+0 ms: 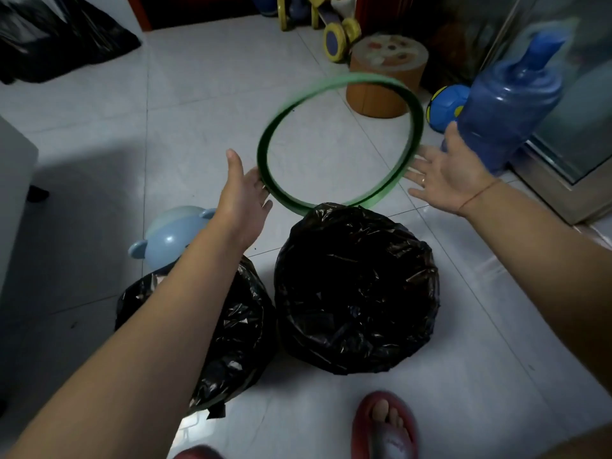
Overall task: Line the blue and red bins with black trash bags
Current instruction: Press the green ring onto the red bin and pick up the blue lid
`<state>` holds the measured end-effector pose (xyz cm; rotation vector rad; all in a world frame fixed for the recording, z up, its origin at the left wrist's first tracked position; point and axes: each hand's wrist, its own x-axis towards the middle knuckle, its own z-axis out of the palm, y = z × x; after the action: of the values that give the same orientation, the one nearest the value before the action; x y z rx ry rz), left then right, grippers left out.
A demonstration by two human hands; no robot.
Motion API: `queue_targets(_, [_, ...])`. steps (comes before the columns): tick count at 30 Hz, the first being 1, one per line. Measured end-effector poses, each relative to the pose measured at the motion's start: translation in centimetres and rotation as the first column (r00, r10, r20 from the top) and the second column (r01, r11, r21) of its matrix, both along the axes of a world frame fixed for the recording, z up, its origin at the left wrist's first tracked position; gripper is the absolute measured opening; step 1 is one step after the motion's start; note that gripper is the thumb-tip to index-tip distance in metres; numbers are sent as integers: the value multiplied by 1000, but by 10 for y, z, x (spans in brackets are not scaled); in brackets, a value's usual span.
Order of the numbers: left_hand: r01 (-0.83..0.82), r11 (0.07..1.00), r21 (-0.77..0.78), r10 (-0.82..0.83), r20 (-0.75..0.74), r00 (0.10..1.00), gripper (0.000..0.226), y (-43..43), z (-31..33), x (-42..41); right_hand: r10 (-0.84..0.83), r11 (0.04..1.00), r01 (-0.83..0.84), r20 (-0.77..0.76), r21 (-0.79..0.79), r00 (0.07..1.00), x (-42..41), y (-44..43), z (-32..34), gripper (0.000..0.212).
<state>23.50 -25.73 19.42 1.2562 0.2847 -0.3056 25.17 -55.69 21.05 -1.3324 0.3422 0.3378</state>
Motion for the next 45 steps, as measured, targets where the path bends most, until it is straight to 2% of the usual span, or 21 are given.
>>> queue_targets(3, [59,997,51,-61,32,998,85,1,-9,-34,-24,1000,24,3,8,1000,-35,-11,-4,69])
queue_targets(5, [99,989,107,-103,34,994,89,2,-24,-58,-2,999,2,-19,-32,1000,-60,-17,-19,72])
queue_targets(7, [119,969,214,-125,14,992,80,-1,-35,-80,61,992,-65,-36,-104,997,-86,-16,-39,73])
queue_targets(9, [185,933,310,-181,-42,983,61,-8,-37,-100,97,974,-104,-42,-200,994,-108,-11,-57,62])
queue_targets(11, [216,892,397,-212,-52,976,67,-13,-46,-111,116,939,-120,-33,-322,993,-123,-4,-71,63])
queue_targets(13, [203,851,485,-200,-59,978,83,-20,-52,-115,104,908,-96,-2,-409,995,-129,2,-79,70])
queue_targets(18, [69,787,613,-86,-3,996,80,-37,-67,-120,-11,862,42,65,-506,998,-134,18,-90,67])
queue_targets(20, [19,791,612,-55,40,998,78,-41,-73,-118,-89,854,123,90,-506,992,-134,22,-93,66])
queue_targets(23, [-3,827,562,-51,81,995,77,-37,-76,-104,-174,894,205,113,-399,978,-124,27,-94,65])
queue_targets(26, [0,840,542,-57,89,994,76,-31,-74,-86,-176,908,202,102,-366,979,-102,30,-92,70])
queue_targets(30, [14,863,505,-29,22,999,78,-27,-69,-69,-166,900,195,108,-390,980,-72,31,-90,66])
queue_targets(33, [89,902,423,-71,-59,996,79,-26,-61,-62,-123,846,145,77,-513,989,-65,31,-87,65])
queue_targets(36, [101,903,417,-69,-89,994,80,-1,-48,-53,-135,690,213,166,-692,977,-58,39,-76,57])
queue_targets(38, [-3,888,459,34,-59,998,80,35,-39,-43,-83,598,316,335,-737,938,-46,60,-57,46])
queue_targets(40, [-137,848,513,164,-8,986,72,86,-36,-31,43,607,359,480,-709,876,-26,100,-38,39])
queue_targets(43, [-248,770,588,264,61,963,61,167,-44,-17,267,695,215,524,-686,809,8,182,-27,35])
queue_targets(45, [-257,727,637,282,64,957,56,216,-61,-13,445,681,30,445,-732,777,33,237,-38,36])
